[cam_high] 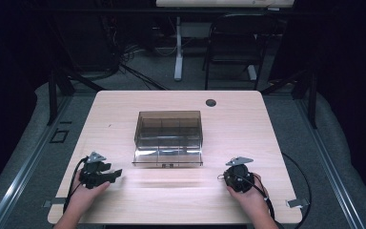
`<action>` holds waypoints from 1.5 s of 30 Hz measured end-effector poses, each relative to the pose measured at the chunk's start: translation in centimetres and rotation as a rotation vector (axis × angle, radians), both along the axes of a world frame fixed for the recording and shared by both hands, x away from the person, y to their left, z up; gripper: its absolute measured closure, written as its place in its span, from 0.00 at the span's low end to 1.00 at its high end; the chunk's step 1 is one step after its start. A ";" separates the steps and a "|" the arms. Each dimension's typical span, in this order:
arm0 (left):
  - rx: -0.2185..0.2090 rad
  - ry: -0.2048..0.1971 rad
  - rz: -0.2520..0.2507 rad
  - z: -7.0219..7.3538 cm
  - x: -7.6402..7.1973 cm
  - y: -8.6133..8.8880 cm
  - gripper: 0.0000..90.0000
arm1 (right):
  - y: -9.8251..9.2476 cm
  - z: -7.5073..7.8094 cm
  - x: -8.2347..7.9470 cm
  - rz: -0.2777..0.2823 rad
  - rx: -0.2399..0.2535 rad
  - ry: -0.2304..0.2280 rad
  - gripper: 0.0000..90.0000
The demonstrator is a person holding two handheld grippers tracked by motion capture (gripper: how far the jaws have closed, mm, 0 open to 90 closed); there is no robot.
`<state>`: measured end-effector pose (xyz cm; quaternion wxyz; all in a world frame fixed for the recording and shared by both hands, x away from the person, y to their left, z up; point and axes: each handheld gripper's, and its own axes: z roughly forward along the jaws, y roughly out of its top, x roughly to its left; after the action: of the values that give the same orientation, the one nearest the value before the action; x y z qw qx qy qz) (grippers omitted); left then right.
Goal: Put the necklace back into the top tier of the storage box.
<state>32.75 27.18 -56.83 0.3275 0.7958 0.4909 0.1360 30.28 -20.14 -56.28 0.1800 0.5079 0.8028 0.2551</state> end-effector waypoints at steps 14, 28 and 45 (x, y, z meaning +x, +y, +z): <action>-0.002 -0.001 0.002 0.0 0.0 0.0 0.47 | -0.3 0.1 0.1 -0.002 0.032 0.016 0.94; 0.000 0.000 0.004 0.0 0.0 0.1 0.47 | -1.3 1.2 -0.1 -0.023 0.141 0.021 0.94; 0.000 0.004 0.008 0.0 -0.1 0.1 0.47 | -2.1 3.4 -0.2 -0.014 0.181 0.021 0.94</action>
<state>32.70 27.28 -56.83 0.3259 0.7942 0.4945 0.1358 30.13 -22.20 -52.89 0.1265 0.5305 0.7747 0.3200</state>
